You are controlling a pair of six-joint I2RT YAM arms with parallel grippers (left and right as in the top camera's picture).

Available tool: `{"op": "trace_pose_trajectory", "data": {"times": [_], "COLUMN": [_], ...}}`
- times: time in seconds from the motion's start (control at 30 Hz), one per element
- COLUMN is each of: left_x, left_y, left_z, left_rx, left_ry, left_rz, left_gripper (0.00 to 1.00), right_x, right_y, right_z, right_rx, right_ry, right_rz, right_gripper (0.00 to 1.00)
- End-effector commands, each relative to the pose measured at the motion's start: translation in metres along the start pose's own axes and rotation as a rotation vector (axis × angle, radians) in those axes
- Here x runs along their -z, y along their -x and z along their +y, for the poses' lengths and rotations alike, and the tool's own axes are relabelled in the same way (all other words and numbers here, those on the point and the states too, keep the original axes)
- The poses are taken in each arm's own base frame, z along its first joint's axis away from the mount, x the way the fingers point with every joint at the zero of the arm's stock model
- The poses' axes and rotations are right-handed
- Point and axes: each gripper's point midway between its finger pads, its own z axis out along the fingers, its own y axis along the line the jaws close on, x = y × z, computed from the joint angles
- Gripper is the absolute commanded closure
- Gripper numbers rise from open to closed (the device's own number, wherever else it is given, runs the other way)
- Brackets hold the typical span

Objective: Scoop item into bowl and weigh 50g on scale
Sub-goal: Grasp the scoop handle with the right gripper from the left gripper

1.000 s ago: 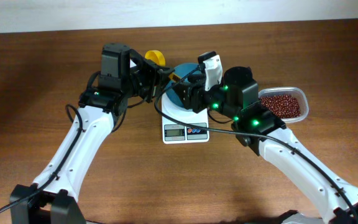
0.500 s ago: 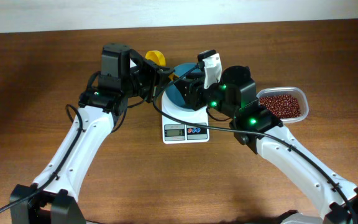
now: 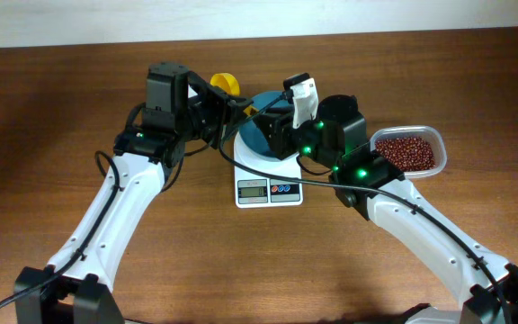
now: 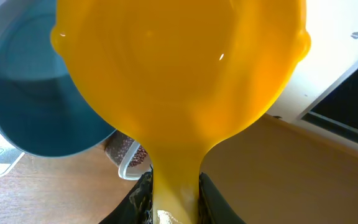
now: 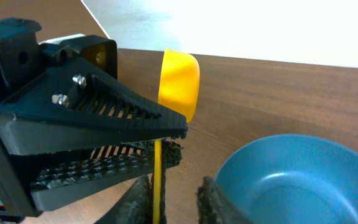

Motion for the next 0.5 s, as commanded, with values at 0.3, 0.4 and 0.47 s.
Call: {"op": "trace_pose_trajectory", "data": {"times": [0.3, 0.4, 0.47], "left_x": [0.0, 0.003, 0.007], "left_y": [-0.007, -0.017, -0.02], "left_z": [-0.009, -0.024, -0.03], "left_rx": [-0.043, -0.231, -0.342], "left_ry": [-0.025, -0.096, -0.132], "left_rz": [0.047, 0.107, 0.126], "left_gripper": [0.01, 0.01, 0.01], "right_x": [-0.001, 0.004, 0.011], "right_y": [0.011, 0.009, 0.007], "right_z": [-0.005, -0.031, -0.049], "right_rx": [0.011, -0.01, -0.036], "right_ry": [-0.042, -0.163, -0.213], "right_rz": [-0.031, -0.018, 0.017], "right_gripper": [0.96, 0.96, 0.96]}}
